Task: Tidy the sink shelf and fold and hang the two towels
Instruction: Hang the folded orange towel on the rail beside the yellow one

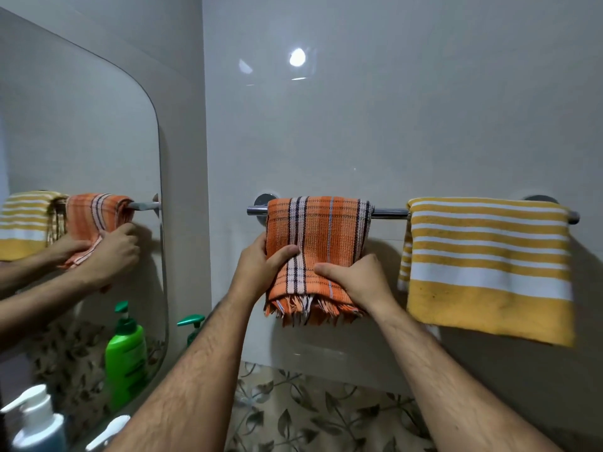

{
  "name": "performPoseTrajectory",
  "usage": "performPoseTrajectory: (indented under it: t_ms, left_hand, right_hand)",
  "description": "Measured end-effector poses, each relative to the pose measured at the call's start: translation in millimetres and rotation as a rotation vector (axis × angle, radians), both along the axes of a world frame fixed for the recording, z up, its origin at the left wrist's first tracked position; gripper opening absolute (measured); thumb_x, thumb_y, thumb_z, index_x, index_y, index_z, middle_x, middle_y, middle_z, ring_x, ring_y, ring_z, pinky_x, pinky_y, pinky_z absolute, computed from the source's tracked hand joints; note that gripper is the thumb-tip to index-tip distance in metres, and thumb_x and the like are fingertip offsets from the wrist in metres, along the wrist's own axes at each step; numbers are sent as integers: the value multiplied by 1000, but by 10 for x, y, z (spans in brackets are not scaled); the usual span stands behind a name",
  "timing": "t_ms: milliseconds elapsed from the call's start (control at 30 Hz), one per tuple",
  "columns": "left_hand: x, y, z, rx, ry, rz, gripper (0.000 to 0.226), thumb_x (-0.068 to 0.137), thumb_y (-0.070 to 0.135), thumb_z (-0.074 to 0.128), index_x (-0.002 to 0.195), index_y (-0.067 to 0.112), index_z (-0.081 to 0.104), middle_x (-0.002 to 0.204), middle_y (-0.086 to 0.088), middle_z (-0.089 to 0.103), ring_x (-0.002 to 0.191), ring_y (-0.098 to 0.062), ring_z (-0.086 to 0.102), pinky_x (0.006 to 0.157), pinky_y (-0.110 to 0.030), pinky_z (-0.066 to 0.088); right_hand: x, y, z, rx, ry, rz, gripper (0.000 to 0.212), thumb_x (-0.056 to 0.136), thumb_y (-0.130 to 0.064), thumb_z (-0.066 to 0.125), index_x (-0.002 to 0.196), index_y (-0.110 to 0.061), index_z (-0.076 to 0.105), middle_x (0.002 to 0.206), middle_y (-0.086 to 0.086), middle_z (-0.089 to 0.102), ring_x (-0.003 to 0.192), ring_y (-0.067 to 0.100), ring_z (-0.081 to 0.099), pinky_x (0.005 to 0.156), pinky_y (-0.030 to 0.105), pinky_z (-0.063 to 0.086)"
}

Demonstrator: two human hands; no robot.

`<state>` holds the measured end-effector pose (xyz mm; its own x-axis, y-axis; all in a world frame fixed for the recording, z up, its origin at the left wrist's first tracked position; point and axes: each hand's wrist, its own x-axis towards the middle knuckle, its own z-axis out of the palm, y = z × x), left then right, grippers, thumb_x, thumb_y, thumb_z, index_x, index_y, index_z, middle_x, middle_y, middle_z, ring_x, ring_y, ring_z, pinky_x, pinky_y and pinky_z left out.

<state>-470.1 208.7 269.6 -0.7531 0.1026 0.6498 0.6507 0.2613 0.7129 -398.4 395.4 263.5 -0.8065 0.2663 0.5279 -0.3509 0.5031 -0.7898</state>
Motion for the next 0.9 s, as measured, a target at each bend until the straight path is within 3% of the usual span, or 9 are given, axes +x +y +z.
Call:
performPoseTrajectory:
  t_ms: [133, 333, 500, 567, 733, 800, 900]
  left_hand:
    - [72, 24, -25, 32, 16, 20, 40, 85, 37, 71, 120, 23, 60, 97, 16, 65, 88, 5, 61, 76, -14, 47]
    - [215, 37, -111, 16, -52, 81, 52, 84, 47, 70, 126, 21, 55, 109, 7, 66, 98, -11, 63, 86, -30, 52]
    - [465, -28, -361, 98, -192, 37, 54, 85, 29, 73, 131, 16, 47, 117, -7, 64, 97, -20, 67, 78, -38, 60]
    - [565, 7, -422, 103, -191, 88, 52, 90, 24, 68, 136, 16, 44, 121, -9, 63, 100, -22, 66, 81, -40, 59]
    - [798, 175, -630, -79, -49, 334, 49, 95, 51, 48, 137, 25, 44, 114, 13, 58, 107, -14, 60, 91, -35, 49]
    - [911, 228, -757, -105, -26, 391, 54, 94, 62, 38, 137, 29, 41, 124, 9, 60, 113, -16, 59, 91, -33, 45]
    - [1092, 312, -990, -150, -51, 467, 71, 88, 75, 25, 147, 35, 27, 142, -1, 52, 123, -24, 55, 97, -44, 44]
  right_hand:
    - [2, -23, -47, 20, 51, -65, 53, 64, -44, 87, 105, -13, 74, 98, -3, 75, 83, 8, 70, 67, 13, 50]
    - [18, 47, -102, 37, -16, -40, 63, 60, -53, 84, 107, -13, 71, 100, -2, 74, 90, 13, 70, 77, 25, 55]
    - [84, 106, -270, 56, -45, 73, 46, 76, -33, 82, 113, -9, 70, 106, 3, 72, 97, 16, 67, 73, 17, 48]
    - [124, 146, -308, 53, -62, 117, 44, 77, -27, 81, 115, -7, 69, 107, 6, 72, 99, 18, 67, 79, 20, 47]
    - [225, 239, -513, 69, -118, 161, 61, 77, -48, 76, 121, -9, 60, 112, 2, 68, 104, 17, 65, 81, 24, 48]
    - [336, 268, -596, 61, -146, 191, 65, 82, -48, 73, 126, -6, 52, 116, 0, 60, 108, 17, 59, 84, 26, 45]
    - [449, 365, -751, 123, -258, 226, 88, 80, -58, 68, 138, 0, 37, 137, 8, 50, 126, 25, 49, 98, 32, 43]
